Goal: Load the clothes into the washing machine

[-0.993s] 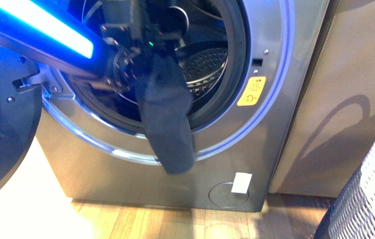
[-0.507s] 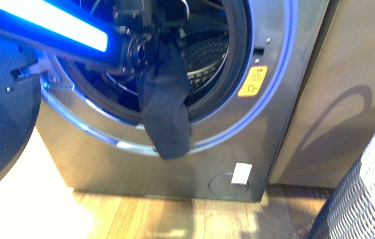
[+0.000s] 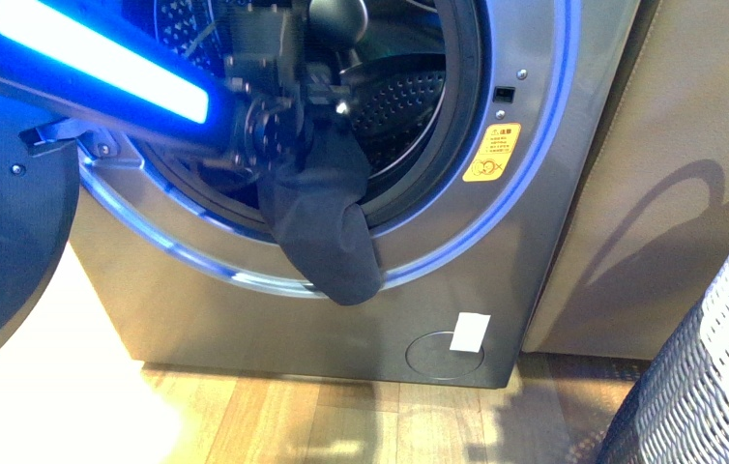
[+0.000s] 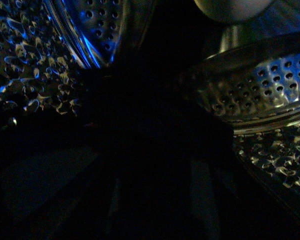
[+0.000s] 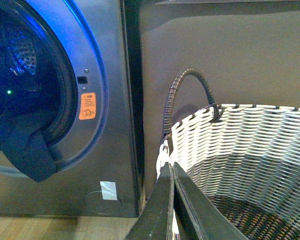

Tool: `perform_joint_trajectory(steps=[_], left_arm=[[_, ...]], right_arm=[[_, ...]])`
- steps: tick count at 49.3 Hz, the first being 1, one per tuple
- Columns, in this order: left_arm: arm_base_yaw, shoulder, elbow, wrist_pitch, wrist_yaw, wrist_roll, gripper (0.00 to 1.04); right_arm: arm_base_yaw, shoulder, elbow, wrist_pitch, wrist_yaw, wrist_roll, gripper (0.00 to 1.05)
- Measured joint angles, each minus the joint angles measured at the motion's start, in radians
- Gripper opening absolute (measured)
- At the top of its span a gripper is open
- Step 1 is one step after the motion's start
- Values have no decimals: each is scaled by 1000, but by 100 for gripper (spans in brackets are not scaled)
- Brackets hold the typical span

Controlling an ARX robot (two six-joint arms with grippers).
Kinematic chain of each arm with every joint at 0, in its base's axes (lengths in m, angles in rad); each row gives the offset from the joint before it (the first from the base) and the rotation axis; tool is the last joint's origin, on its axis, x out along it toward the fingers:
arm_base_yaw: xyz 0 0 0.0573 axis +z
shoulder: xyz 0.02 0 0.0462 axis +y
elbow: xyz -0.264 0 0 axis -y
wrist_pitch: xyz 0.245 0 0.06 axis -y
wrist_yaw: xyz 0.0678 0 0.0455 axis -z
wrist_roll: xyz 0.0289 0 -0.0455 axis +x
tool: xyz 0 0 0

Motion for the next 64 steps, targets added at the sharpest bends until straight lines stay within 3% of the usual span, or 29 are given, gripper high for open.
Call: perform_joint_trajectory(steps=[6,18,41,51,64], left_arm=[[-2,-53,-127,69,27,-8,100],[-1,-204,-390,170,53,-39,98],[-1,-767,-1153,386,242,-98,98],[-10,-982,-1333,409,306,-87,98],[-26,-1271,-1485,329,341,-21,98]], right_arm=[[0,0,0,0,0,0,2],[0,0,0,0,0,0,2],[0,0,0,0,0,0,2],[0,0,0,0,0,0,2],[0,0,0,0,0,0,2]])
